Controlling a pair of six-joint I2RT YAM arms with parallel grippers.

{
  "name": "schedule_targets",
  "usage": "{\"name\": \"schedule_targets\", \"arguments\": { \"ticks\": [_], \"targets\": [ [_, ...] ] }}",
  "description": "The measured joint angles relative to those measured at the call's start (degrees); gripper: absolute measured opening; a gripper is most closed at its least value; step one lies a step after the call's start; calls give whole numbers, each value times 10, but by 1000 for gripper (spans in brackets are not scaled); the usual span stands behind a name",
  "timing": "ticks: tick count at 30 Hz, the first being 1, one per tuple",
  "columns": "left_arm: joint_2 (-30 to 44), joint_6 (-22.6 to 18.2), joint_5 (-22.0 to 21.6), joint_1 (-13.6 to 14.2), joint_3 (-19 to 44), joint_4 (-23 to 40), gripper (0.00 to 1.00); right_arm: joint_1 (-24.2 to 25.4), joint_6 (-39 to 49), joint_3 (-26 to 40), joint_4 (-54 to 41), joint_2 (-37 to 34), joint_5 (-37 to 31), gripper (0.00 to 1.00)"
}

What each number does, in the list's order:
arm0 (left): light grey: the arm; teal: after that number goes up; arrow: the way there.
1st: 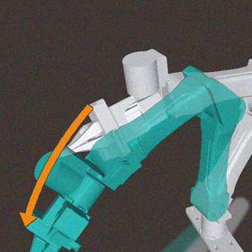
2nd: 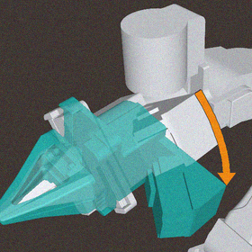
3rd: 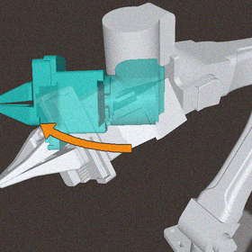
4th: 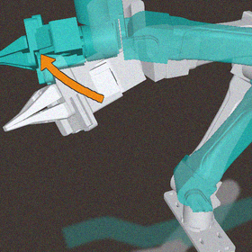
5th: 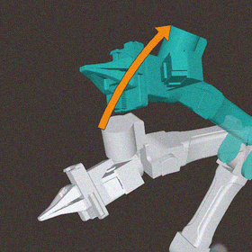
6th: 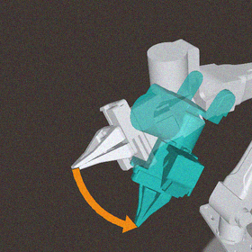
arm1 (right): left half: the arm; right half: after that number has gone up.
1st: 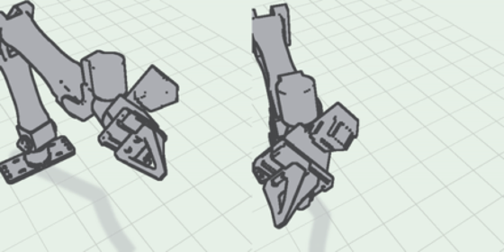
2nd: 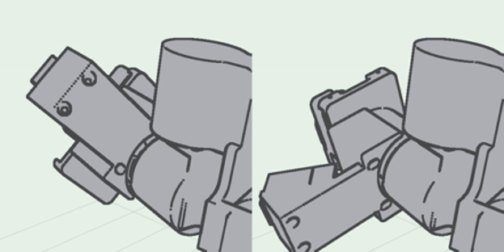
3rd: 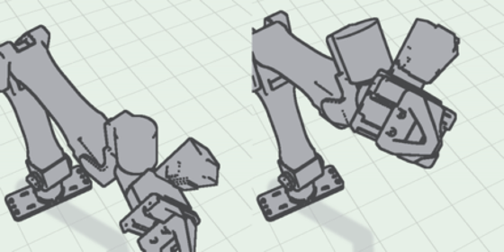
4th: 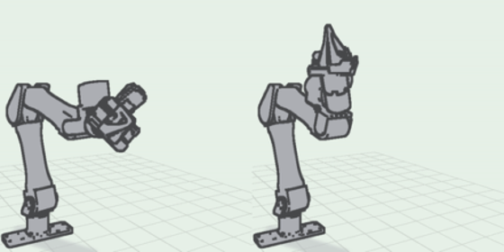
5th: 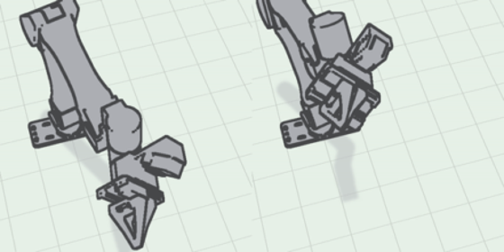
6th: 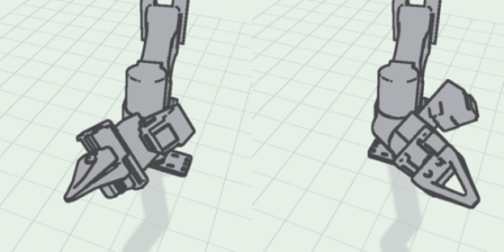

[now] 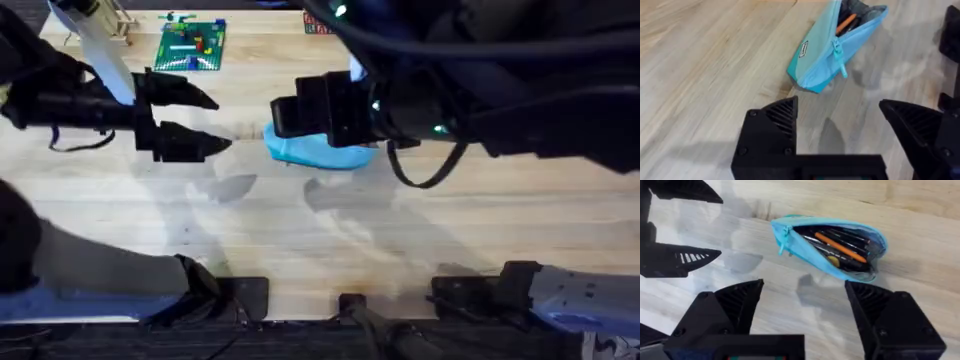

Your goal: Unzip the bag, pick up the pens from the table one at a time and place them inside, then zip the bag closed.

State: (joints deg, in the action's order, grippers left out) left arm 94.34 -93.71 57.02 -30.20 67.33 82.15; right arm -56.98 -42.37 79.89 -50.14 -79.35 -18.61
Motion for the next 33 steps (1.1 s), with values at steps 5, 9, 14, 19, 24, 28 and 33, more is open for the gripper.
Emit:
{"name": "schedule_targets", "arguments": {
  "ticks": [5,9,14,19,24,28,33],
  "targets": [
    [73,-92,2,0,74,69,991,-2,-35,0,7,-15,0,996],
    [122,-136,5,0,112,76,991,-2,-57,0,12,-31,0,996],
    [155,-157,29,0,120,15,991,-2,-76,0,22,-44,0,996],
    [159,-165,47,0,120,-51,993,-2,-102,0,22,-52,0,995],
    [159,-169,62,1,121,-59,993,-2,-141,1,22,-54,0,997],
    [159,-169,67,1,121,-59,993,-2,-154,1,21,-54,0,998],
    [159,-169,69,1,121,-59,993,-3,-162,1,22,-54,0,998]
  ]
}}
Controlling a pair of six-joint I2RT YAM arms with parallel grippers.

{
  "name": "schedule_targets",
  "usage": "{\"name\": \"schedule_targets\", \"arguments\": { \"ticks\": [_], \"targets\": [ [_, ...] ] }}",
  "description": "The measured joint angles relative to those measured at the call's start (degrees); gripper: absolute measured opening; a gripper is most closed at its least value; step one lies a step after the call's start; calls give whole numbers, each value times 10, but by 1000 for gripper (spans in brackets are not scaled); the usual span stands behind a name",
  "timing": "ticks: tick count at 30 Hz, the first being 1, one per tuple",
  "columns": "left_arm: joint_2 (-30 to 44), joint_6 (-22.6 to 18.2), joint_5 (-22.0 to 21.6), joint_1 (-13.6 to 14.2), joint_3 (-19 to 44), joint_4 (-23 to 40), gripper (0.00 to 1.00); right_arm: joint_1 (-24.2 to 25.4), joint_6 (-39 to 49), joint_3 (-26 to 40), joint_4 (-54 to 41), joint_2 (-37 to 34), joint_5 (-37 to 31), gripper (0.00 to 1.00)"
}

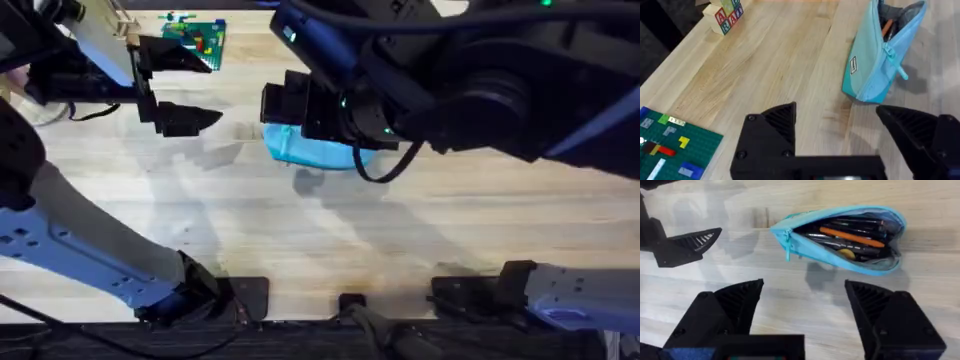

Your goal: Unzip the bag, pick up the pens from the table one at a time and place them inside, then zip the bag closed.

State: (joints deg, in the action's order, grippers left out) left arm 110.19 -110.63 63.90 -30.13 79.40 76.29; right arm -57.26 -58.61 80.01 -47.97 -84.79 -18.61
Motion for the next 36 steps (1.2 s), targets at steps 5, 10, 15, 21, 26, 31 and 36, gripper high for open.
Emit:
{"name": "schedule_targets", "arguments": {
  "ticks": [5,10,15,21,26,31,36],
  "targets": [
    [0,0,0,0,0,0,993,-14,-17,0,2,0,-1,997],
    [0,0,0,0,0,0,993,-37,-34,0,21,0,-9,997],
    [0,0,0,0,0,0,993,-43,-50,4,34,-6,-13,996],
    [0,0,0,0,0,0,993,-45,-62,38,30,-52,-13,996],
    [0,0,0,0,0,0,993,-46,-62,83,16,-99,-13,996],
    [0,0,0,0,0,0,993,-46,-70,119,-8,-139,-14,996],
    [0,0,0,0,0,0,994,-46,-77,122,-13,-160,-24,996]
  ]
}}
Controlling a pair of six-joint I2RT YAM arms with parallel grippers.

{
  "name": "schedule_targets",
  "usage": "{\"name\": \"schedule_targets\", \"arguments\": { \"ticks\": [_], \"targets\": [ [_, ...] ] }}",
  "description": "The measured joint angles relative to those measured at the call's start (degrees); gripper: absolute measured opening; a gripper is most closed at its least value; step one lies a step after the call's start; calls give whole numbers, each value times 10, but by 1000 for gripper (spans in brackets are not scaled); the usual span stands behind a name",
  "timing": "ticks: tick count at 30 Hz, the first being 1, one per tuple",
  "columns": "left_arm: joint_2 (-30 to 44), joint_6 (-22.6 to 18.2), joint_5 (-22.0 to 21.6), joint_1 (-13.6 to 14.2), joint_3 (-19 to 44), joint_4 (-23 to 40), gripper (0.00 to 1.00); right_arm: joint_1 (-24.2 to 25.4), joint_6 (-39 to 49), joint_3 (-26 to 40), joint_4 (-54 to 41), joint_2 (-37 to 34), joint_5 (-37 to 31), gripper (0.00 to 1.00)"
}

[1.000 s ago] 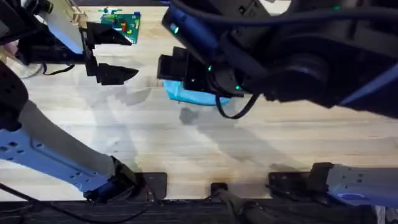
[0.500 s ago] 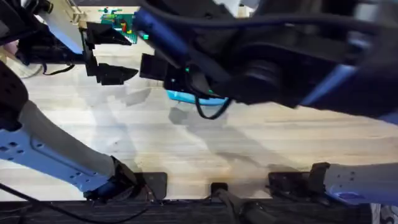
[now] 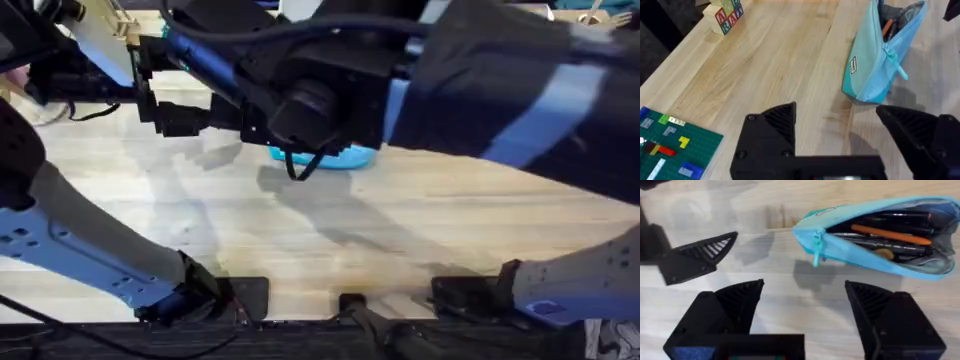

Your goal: Unzip the bag, pick up the pens from the table one at a time and place them inside, then zip the bag closed.

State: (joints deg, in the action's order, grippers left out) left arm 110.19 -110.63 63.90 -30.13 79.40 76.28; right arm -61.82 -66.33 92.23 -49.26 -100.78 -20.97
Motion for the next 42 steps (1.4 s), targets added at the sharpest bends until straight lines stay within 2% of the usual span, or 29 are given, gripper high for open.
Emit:
{"name": "schedule_targets", "arguments": {
  "ticks": [16,36,42],
  "targets": [
    [0,0,0,0,0,0,993,0,-14,2,4,-73,-21,997],
    [0,0,0,0,0,0,993,33,-6,3,66,-105,-22,995],
    [0,0,0,0,0,0,993,33,8,3,69,-110,-24,939]
  ]
}}
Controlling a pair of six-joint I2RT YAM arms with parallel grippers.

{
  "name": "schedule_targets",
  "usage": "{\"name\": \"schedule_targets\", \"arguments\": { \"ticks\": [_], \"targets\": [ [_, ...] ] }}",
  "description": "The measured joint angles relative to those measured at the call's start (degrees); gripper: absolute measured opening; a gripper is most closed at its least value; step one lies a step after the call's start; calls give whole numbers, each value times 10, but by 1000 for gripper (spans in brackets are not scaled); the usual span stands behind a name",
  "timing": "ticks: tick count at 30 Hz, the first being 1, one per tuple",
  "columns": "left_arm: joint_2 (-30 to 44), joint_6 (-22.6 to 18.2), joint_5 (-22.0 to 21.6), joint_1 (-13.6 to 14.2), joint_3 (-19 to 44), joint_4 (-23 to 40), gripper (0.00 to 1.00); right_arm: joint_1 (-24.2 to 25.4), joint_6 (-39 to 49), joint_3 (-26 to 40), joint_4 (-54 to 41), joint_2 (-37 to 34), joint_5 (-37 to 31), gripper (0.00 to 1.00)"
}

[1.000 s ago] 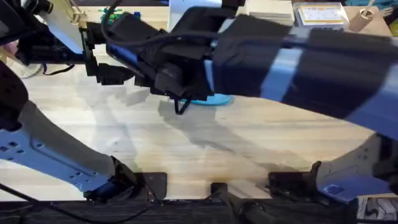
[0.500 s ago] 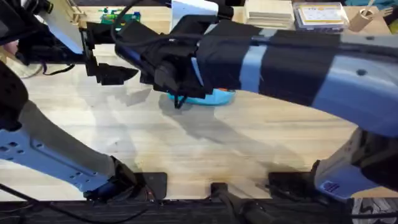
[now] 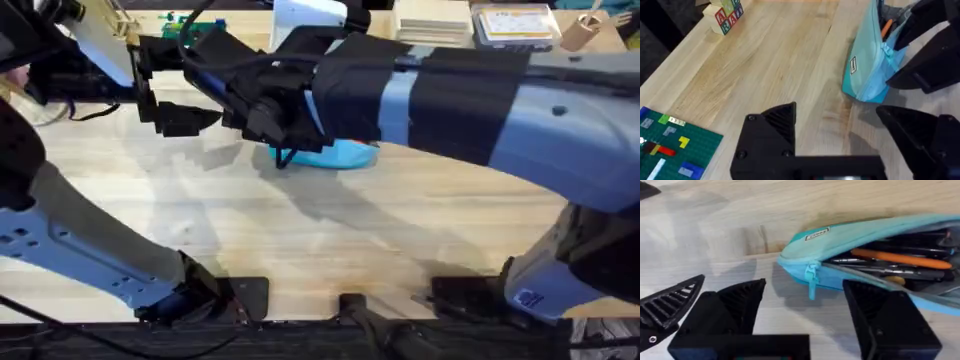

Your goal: Unzip the bag, pick up the pens from the table one at a time and place them inside, then zip the bag closed.

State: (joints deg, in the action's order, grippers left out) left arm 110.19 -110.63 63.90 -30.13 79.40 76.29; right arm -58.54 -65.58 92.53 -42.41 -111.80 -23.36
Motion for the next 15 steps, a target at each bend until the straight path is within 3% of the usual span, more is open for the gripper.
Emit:
{"name": "schedule_targets", "arguments": {
  "ticks": [15],
  "targets": [
    [0,0,0,0,0,0,994,11,18,1,0,-21,-11,713]
  ]
}}
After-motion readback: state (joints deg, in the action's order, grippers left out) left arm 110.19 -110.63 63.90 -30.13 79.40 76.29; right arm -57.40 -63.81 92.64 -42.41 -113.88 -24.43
